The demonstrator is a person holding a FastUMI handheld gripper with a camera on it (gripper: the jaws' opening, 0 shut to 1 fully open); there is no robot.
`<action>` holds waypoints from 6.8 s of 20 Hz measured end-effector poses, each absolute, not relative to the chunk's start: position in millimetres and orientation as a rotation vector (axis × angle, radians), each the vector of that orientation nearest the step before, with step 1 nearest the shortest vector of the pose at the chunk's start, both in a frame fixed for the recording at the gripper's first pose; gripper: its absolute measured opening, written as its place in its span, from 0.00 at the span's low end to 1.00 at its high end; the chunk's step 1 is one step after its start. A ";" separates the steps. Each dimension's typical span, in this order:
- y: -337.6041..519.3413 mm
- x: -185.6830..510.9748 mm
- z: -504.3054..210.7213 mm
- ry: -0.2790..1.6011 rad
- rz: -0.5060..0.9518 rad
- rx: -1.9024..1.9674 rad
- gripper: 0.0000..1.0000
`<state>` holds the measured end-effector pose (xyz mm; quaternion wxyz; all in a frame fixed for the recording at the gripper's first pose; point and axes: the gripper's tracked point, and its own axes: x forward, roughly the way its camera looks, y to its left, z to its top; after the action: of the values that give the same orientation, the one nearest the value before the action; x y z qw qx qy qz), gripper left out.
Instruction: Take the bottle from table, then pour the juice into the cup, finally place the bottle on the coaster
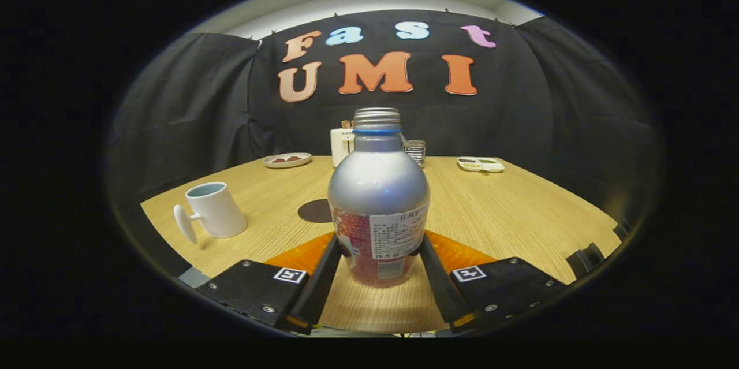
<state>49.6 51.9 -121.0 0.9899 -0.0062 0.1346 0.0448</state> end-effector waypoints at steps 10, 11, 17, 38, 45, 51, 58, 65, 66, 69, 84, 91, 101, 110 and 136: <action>57.1 51.9 -104.9 0.249 0.047 -0.034 0.74; 61.3 52.6 -99.0 0.240 0.053 -0.047 0.74; 84.4 61.0 -68.4 0.203 0.043 -0.165 0.74; 167.3 88.9 -46.4 0.122 0.055 -0.726 0.74; 183.4 96.1 -48.5 0.076 0.067 -0.982 0.74; 183.6 100.7 -45.7 0.048 0.055 -1.162 0.74; 185.4 104.2 -45.4 0.032 0.067 -1.316 0.74; 190.5 105.4 -40.6 0.011 0.089 -1.460 0.73; 191.4 106.7 -38.4 0.004 0.089 -1.483 0.73; 190.6 110.6 -32.1 -0.016 0.086 -1.552 0.73; 194.8 106.1 -17.0 -0.084 0.106 -1.803 0.73; 196.8 104.0 -17.8 -0.089 0.103 -1.843 0.72; 199.7 103.6 -16.8 -0.090 0.112 -1.878 0.73; 201.6 104.2 -15.1 -0.094 0.117 -1.901 0.72; 207.4 104.0 -6.4 -0.101 0.122 -1.984 0.72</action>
<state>104.0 207.4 -6.4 0.5442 -0.8363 -0.0424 0.0513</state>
